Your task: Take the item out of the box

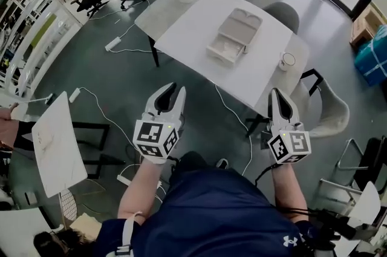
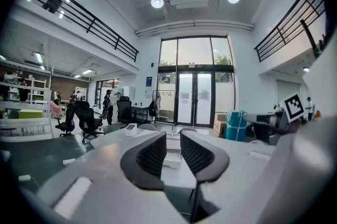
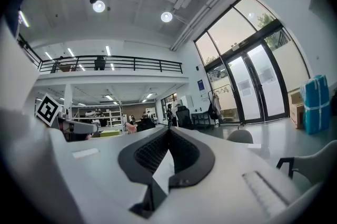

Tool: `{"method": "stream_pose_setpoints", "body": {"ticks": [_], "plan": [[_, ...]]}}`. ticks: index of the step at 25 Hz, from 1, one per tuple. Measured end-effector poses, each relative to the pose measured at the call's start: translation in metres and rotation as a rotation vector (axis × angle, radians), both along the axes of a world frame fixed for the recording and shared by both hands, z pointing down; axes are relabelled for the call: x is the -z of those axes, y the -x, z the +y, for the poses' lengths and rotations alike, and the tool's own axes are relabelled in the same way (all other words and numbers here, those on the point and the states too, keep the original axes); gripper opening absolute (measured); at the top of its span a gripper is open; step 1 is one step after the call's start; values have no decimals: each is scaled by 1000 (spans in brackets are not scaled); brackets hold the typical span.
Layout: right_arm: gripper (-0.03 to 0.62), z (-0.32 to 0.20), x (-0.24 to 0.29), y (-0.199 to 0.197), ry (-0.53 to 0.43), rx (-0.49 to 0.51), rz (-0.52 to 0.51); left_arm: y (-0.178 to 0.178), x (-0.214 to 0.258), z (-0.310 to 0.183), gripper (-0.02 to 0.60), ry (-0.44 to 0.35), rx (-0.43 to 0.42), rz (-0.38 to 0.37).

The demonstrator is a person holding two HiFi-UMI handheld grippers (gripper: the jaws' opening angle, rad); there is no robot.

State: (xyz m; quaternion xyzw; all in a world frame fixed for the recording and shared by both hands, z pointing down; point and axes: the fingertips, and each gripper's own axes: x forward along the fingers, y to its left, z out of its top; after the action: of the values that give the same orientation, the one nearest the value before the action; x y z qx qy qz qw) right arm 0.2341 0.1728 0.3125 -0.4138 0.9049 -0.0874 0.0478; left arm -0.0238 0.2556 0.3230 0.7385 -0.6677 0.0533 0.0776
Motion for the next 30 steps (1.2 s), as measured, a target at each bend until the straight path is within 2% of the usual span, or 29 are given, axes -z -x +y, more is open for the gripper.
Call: {"method": "stream_pose_setpoints", "body": {"ticks": [6,12,23,30], "plan": [[2,-17,-17,10,36,9,32,17,-17,-8,92,29,29,17],[3,-43,-28,42,59,-14,55,50,-28,-41,92,42,0,38],[3,-96,-21,108,68,-167,80,155,-32,-119,92,47,-74,81],[3,-104,-41,135,124,-247,116,181,-47,-155,92,75,-165,105]]}}
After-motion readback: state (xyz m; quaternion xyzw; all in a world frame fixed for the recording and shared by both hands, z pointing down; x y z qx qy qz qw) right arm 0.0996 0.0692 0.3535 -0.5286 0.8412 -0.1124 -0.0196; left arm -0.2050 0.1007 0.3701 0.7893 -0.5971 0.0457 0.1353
